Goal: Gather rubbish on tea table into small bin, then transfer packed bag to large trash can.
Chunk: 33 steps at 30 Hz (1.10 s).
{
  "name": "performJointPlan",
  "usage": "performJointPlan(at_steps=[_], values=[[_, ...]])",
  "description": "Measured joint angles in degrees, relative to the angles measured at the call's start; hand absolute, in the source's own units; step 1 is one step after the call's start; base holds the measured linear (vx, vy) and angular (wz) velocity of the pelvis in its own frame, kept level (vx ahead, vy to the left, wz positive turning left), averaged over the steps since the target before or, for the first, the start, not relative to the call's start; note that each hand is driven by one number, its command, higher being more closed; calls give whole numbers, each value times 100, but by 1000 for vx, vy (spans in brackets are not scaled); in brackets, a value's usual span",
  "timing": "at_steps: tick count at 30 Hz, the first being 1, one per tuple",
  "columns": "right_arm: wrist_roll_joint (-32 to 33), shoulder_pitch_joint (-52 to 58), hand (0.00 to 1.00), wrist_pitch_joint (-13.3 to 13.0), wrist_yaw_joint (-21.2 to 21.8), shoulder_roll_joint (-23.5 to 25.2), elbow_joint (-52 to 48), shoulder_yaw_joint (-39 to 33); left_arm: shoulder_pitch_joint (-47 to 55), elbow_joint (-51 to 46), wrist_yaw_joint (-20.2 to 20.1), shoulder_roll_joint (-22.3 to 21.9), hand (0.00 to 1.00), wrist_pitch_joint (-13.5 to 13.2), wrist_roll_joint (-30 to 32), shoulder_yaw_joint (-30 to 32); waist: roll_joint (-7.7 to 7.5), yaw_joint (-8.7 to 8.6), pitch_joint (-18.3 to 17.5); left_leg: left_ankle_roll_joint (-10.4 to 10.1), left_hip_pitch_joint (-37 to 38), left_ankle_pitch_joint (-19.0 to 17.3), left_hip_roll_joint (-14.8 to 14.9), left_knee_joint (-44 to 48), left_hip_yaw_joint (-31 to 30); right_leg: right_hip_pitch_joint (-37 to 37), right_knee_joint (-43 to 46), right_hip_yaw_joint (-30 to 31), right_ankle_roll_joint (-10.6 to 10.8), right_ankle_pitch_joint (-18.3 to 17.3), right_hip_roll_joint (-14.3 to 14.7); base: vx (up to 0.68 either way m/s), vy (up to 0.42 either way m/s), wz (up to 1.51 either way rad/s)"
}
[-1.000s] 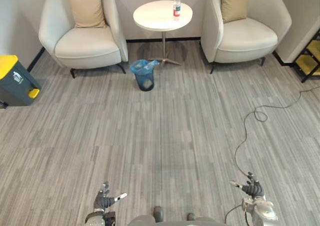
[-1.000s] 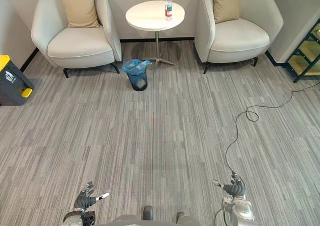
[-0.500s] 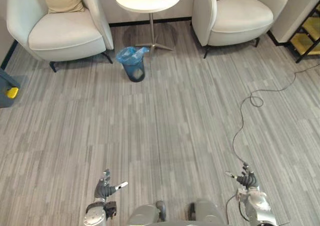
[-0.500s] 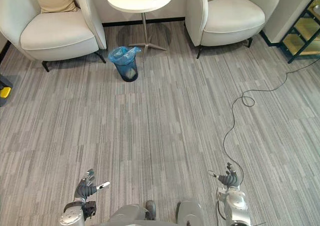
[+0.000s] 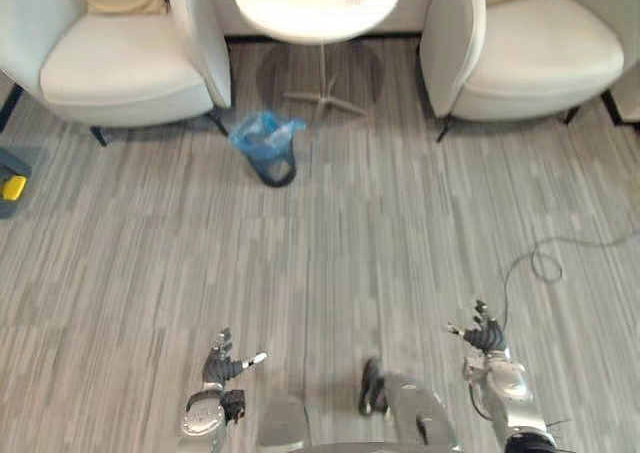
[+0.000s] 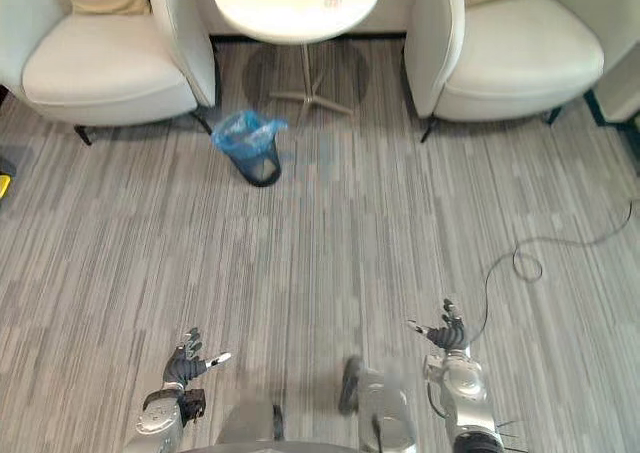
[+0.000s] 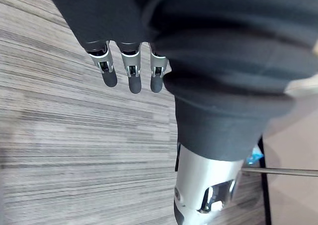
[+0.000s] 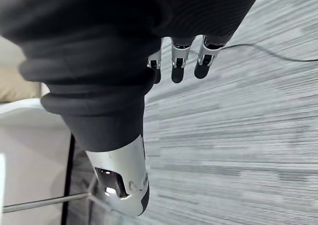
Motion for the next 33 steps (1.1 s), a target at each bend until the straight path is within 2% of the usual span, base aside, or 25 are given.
performJointPlan(at_steps=[1, 2, 3, 4, 5, 6, 7, 8, 10, 12, 14, 15, 16, 18, 19, 20, 21, 22, 23, 25, 28, 29, 30, 31, 33], values=[[30, -7, 0, 1, -1, -17, 8, -26, 3, -12, 3, -26, 0, 0, 0, 4, 16, 45, -9, -141, -121, 180, -134, -833, -45, 189, -76, 60, 149, -149, -49, 673, 101, -64], [91, -2, 0, 6, -56, -24, 15, -70, 136, -31, 11, -77, 0, 0, 1, 5, 84, 127, -30, -92, -106, 724, -190, -1994, -135, 448, -116, 206, 295, -374, 10, 691, 142, -60], [95, 20, 0, 10, -97, -23, 26, -69, 239, -64, 16, -85, 0, -4, 1, 8, 232, 149, -115, 2, -132, 1021, -121, -2225, -248, 586, -91, 314, 355, -531, 76, 736, 207, -79], [96, 31, 0, 16, -130, 78, 216, -55, 241, 13, 31, -30, 0, 18, 2, 65, 47, 251, -129, 383, -168, 1276, -195, -1601, -168, 713, 218, 525, 558, -870, -136, 745, 233, -60], [89, 24, 0, 36, -112, 109, 365, -28, 194, -9, 74, -67, 0, 32, 1, 129, -168, 270, -198, 446, -196, 798, -303, -1225, 10, 446, 948, 678, 682, -946, -421, 744, 228, -48], [89, 23, 0, 42, -108, 122, 399, -29, 203, -37, 93, -81, 0, 31, 1, 120, -207, 271, -217, 521, -160, 606, -314, -1075, 67, 273, 1444, 773, 763, -906, -498, 724, 228, -25], [87, 32, 0, 43, -106, 170, 401, -30, 206, -32, 100, -78, 0, 44, -13, 116, -242, 248, -209, 634, 56, 288, -336, -845, 108, -100, 2638, 838, 1270, -610, -661, 703, 219, -18], [88, 32, 0, 43, -103, 239, 460, -23, 204, -29, 112, -30, 0, 62, -48, 118, -278, 206, -188, 661, 459, -5, -386, -813, 118, -438, 3873, 766, 1485, -576, -803, 693, 200, -13], [85, 51, 0, 70, -92, 285, 589, 56, 226, -32, 137, 16, 0, 60, -124, 126, -265, 186, -181, 670, 1322, -244, -397, -1098, 127, -792, 4800, 268, 1177, -710, -1032, 684, 140, -11], [82, 44, 0, 62, -80, 292, 572, 198, 213, -69, 140, 70, 0, 39, -215, 132, -253, 96, -209, 650, 2014, -276, -395, -1677, 98, -1391, 4787, -199, 913, -831, -1088, 501, 67, -6], [78, -18, 0, 57, -70, 285, 571, 253, 168, -61, 135, 107, 0, 9, -270, 141, -265, 29, -222, 592, 2413, -301, -371, -2058, 71, -2061, 3997, -383, 862, -855, -1027, 516, -6, 13], [78, -2, 0, 66, -67, 242, 649, 247, 151, 4, 133, 88, 0, 8, -270, 152, -235, -52, -201, 525, 2702, -338, -343, -2248, -26, -2397, 2781, -297, 892, -711, -852, 459, -41, 28], [78, 20, 0, 77, -68, 224, 676, 241, 136, 33, 134, 81, 0, 9, -270, 154, -221, -63, -190, 487, 2807, -359, -322, -2301, -70, -2479, 2246, -159, 889, -520, -753, 594, -90, 47], [59, 142, 0, 167, -85, 227, 690, 227, 95, 82, 143, 87, 0, 7, -269, 164, -207, -121, -193, 130, 3160, -560, -207, -2376, -347, -2408, 958, 446, 831, 1050, -322, 521, -128, 73], [17, 165, 0, 169, -83, 206, 690, 227, 73, 123, 143, 63, 0, 0, -266, 165, -166, -153, -209, 31, 3212, -621, -133, -2319, -449, -2363, 989, 517, 636, 1255, -264, 554, -215, 69], [-96, 152, 0, 183, -88, 156, 669, 226, 60, 163, 149, -10, 0, -2, -266, 165, -31, -157, -302, -44, 3090, -640, 67, -2065, -588, -2379, 1124, 354, 496, 1184, -167, 536, -222, 40], [-132, 103, 0, 182, -88, 155, 636, 233, 53, 172, 151, -21, 0, -1, -267, 162, -21, -156, -307, -123, 2942, -593, 116, -1811, -617, -2385, 1186, 263, 448, 1100, -162, 620, -263, 41], [-144, 18, 0, 176, -94, 152, 592, 238, 11, 202, 150, -67, 0, 7, -269, 148, 25, -194, -282, -366, 2609, -403, 237, -1059, -617, -2241, 1181, 99, 379, 986, -141, 544, -213, 60], [-141, 36, 0, 177, -109, 125, 537, 252, -55, 264, 128, -177, 0, 12, -281, 116, 80, -161, -233, -359, 2112, 172, 393, 280, -581, -1712, 938, -34, 311, 889, -131, 527, -184, 61], [-138, 81, 0, 161, -146, 166, 442, 255, -50, 288, 119, -215, 0, 0, -290, 50, 54, -62, -205, -179, 1909, 8, 574, 820, -311, -1111, 644, -48, 304, 884, -159, 365, -79, 36], [-137, 56, 0, 70, -235, 193, 267, 165, -74, 281, 109, -221, 0, -33, -394, -17, -33, -47, -168, -282, 1386, -66, 671, 194, 23, -580, 320, -237, 339, 865, -370, 308, -1, 24], [-138, 58, 0, 58, -242, 176, 134, 111, -70, 283, 111, -221, 0, -41, -393, -18, 26, -47, -188, -343, 1233, 43, 660, -655, 69, -507, 297, -308, 499, 765, -425, 257, 119, 16], [-143, 112, 0, 43, -244, 95, -10, 83, -32, 290, 112, -255, 0, -42, -393, -51, 263, -59, -249, -359, 1206, 1008, 709, -1675, 65, -416, 296, -356, 742, 598, -315, 260, 145, 14], [-146, 132, 0, 33, -245, 69, -72, 49, -33, 303, 112, -265, 0, -46, -392, -78, 372, -44, -261, -173, 1199, 960, 744, -1764, 52, -351, 305, -347, 842, 471, -242, 287, 176, 42], [-218, 180, 0, 41, -263, 176, -143, -9, -132, 398, 117, -185, 0, -62, -392, -114, 154, -35, -227, -147, 1304, 985, 419, -1941, -2, -304, 340, -360, 926, 382, -545, 213, 144, 47]])
